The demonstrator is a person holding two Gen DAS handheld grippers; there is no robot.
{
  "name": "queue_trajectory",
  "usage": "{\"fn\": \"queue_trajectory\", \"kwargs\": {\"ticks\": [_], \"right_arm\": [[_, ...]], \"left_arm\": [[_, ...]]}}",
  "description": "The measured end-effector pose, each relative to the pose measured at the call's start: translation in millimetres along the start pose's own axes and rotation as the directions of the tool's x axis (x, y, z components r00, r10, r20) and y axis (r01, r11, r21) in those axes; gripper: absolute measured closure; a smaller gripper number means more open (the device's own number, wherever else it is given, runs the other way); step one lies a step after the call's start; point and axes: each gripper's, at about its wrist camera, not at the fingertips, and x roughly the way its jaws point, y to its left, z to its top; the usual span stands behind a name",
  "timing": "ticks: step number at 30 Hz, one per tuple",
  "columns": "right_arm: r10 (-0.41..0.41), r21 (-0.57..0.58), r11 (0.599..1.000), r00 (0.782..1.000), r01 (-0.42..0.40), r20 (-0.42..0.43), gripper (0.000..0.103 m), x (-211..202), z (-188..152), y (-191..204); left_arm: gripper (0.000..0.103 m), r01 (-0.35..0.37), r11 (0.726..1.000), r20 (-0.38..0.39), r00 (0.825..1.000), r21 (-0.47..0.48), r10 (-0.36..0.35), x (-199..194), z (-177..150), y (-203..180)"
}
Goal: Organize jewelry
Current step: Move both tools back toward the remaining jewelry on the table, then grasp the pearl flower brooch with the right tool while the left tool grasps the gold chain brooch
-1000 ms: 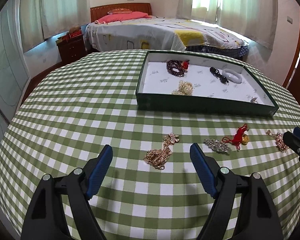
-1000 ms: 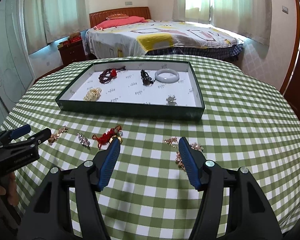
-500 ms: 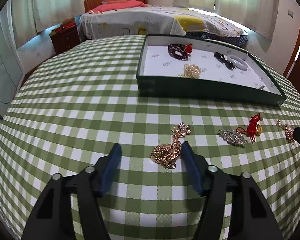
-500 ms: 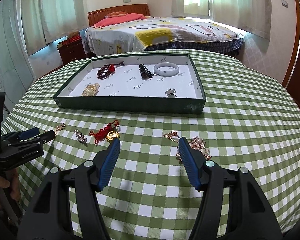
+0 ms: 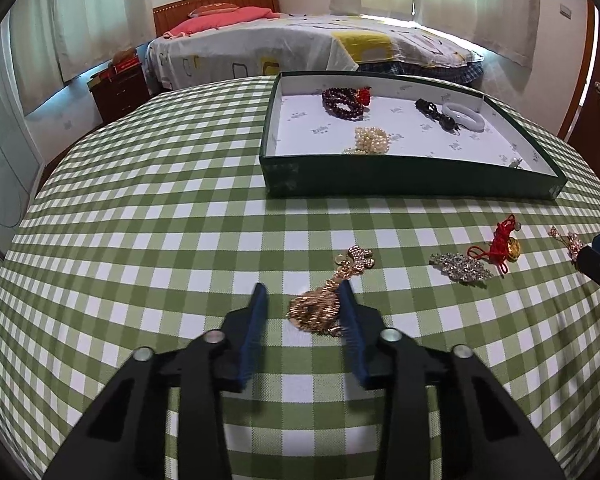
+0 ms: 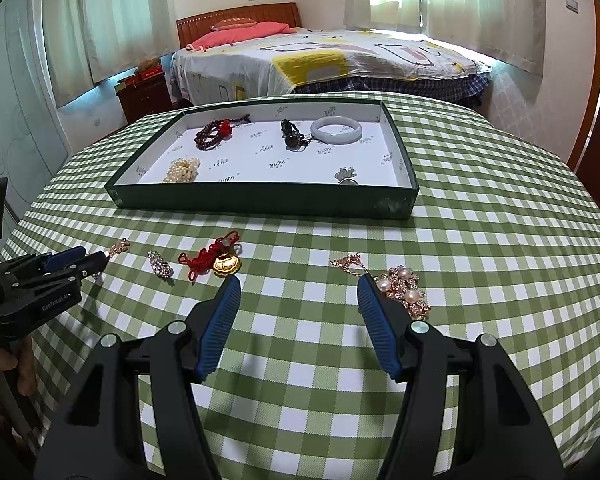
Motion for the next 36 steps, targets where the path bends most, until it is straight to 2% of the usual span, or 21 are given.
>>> {"fn": "queue_trajectory", "kwargs": {"ticks": [2,6,16,29,36], "right_arm": [[0.000,0.000,1.000,1.000,0.000,-0.002,0.044,0.1,-0.5,0.1],[0.000,-0.003,1.000,1.000,0.000,-0.007,0.044,0.9,-1.8,0.3],[-0.019,0.006,1.000,1.000,0.019,-0.013,0.044,2.7,-1.7,-7.8],[-0.092,0.038,0.995,0.995,0.094,-0.043,0.044,15.7,4.9,-38.6],[-0.102,0.057,0.993,0.991,0.107,-0.083,0.045,27.8,1.2,-50.4]], "left_arm": [[0.079,-0.003,1.000,0.000,1.000,0.003,0.003,-0.2,0.4,0.9],[0.080,-0.002,1.000,0.001,1.000,0.012,0.002,-0.8,0.1,1.6],[0.082,-0.003,1.000,0.008,1.000,-0.011,0.003,-6.0,-0.1,8.3],[0.082,-0.011,0.999,0.023,1.000,-0.044,0.012,-13.1,4.4,22.7],[0.082,-0.011,0.999,0.012,1.000,-0.043,0.012,-9.1,3.6,23.6]]}}
